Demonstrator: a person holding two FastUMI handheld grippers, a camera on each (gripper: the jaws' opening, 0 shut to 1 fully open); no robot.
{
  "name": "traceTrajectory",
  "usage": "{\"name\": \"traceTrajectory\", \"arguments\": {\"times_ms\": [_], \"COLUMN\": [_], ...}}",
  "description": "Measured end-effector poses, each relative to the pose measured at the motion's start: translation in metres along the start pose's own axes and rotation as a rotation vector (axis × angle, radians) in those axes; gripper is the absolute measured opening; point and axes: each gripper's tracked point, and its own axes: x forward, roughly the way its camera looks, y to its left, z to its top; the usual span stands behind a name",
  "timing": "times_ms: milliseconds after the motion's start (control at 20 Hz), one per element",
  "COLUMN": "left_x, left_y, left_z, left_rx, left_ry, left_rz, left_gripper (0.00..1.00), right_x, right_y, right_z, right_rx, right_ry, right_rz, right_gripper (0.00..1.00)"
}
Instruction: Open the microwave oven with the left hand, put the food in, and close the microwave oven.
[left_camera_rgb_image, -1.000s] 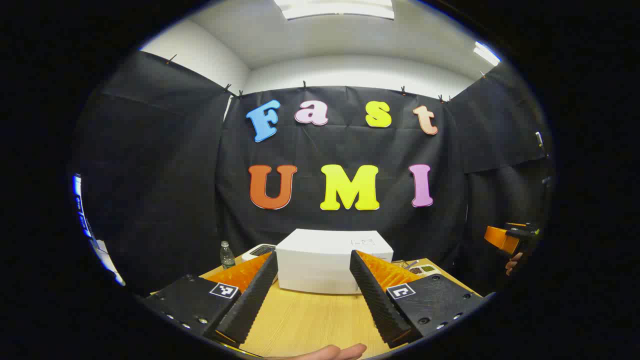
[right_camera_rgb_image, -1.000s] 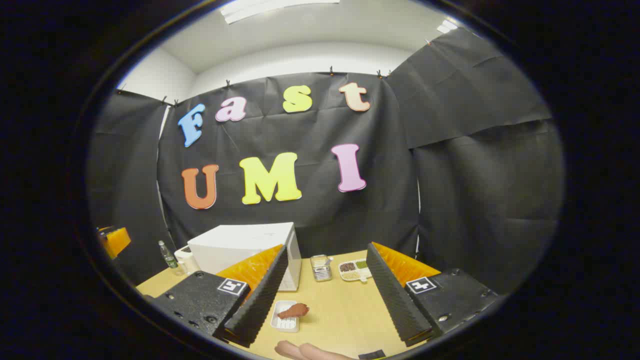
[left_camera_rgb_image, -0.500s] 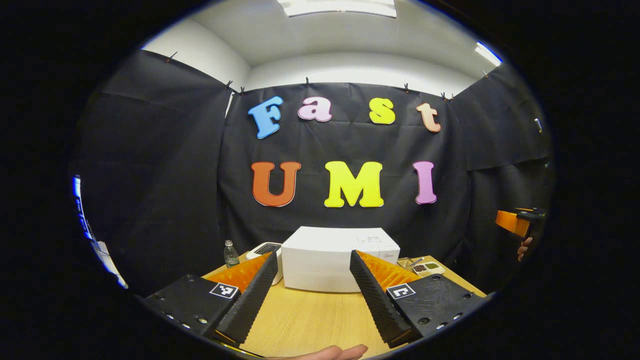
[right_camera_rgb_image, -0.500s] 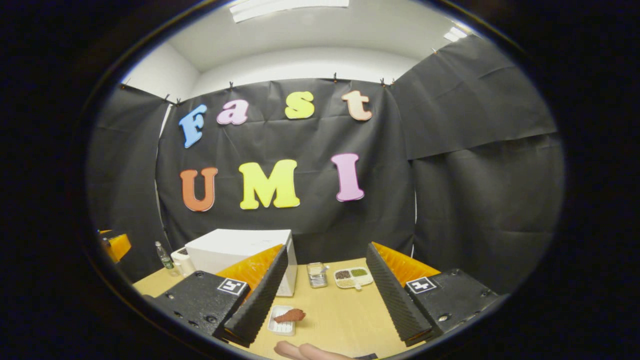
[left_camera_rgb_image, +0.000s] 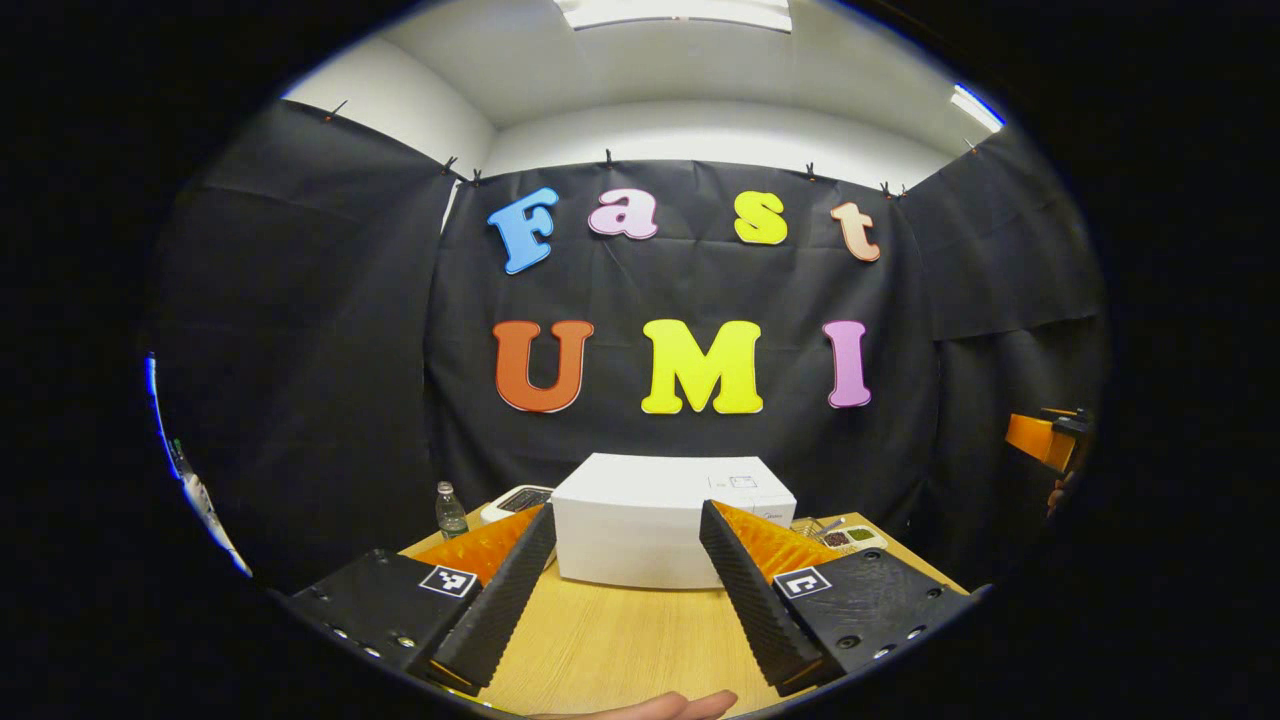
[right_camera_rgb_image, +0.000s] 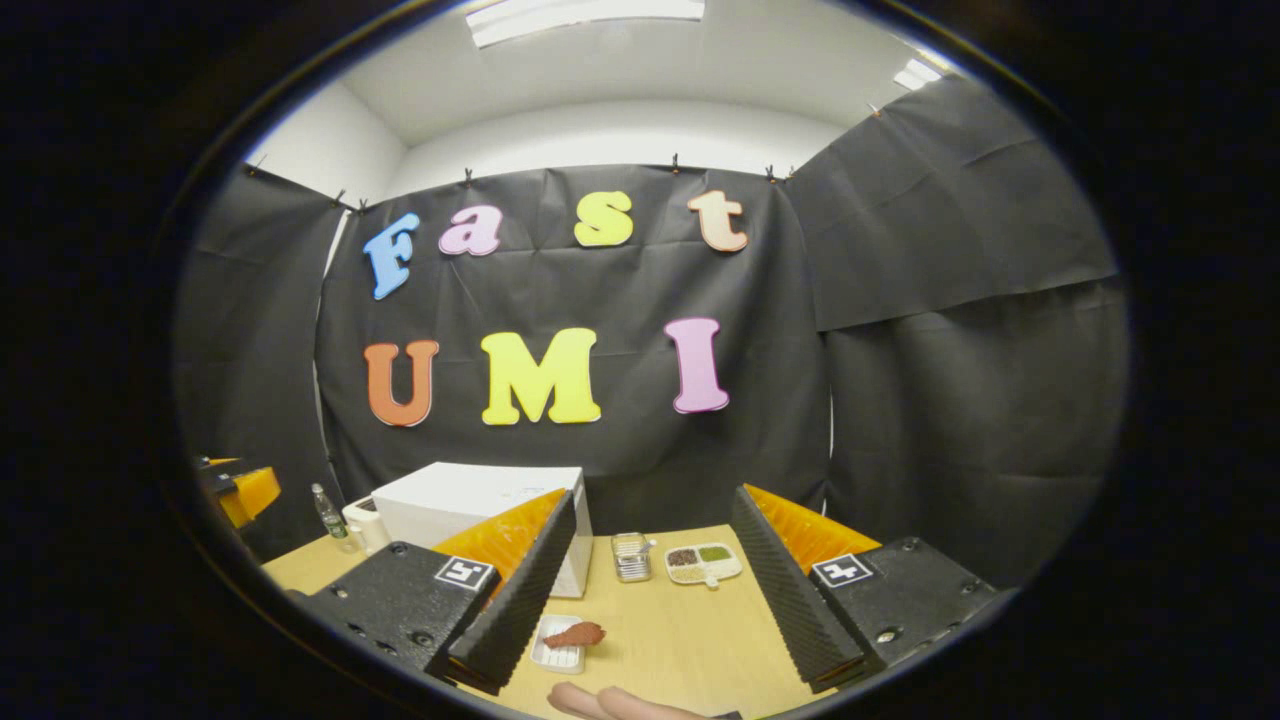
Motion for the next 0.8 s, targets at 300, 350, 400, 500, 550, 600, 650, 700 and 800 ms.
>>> {"name": "traceTrajectory", "arguments": {"times_ms": [300,350,400,500,550,600,650,700,800], "left_x": [0.020,0.024,0.027,0.039,0.045,0.051,0.059,0.067,0.087], "left_y": [-0.032,-0.035,-0.039,-0.045,-0.048,-0.050,-0.051,-0.051,-0.061], "left_z": [-0.003,-0.004,-0.006,-0.014,-0.020,-0.027,-0.032,-0.036,-0.048], "left_rx": [0.014,0.011,0.004,-0.020,-0.032,-0.038,-0.035,-0.031,-0.043], "left_ry": [-0.001,-0.001,-0.001,0.009,0.021,0.032,0.034,0.030,0.015], "left_rz": [-0.069,-0.077,-0.083,-0.096,-0.101,-0.102,-0.097,-0.094,-0.112], "left_gripper": [0.92,0.92,0.92,0.92,0.92,0.92,0.92,0.92,0.92], "right_x": [0.007,0.010,0.012,0.016,0.019,0.022,0.024,0.026,0.031], "right_y": [-0.001,-0.004,-0.006,-0.007,-0.009,-0.009,-0.010,-0.011,-0.016], "right_z": [0.004,0.002,0.002,0.002,0.001,0.000,-0.002,-0.005,-0.010], "right_rx": [0.001,0.000,0.001,0.007,0.008,0.007,0.003,0.001,0.004], "right_ry": [-0.035,-0.035,-0.036,-0.040,-0.041,-0.041,-0.039,-0.037,-0.032], "right_rz": [0.029,0.024,0.024,0.025,0.026,0.029,0.032,0.032,0.029], "right_gripper": [1.00,0.92,0.92,0.92,0.92,0.92,0.92,0.92,0.92]}}
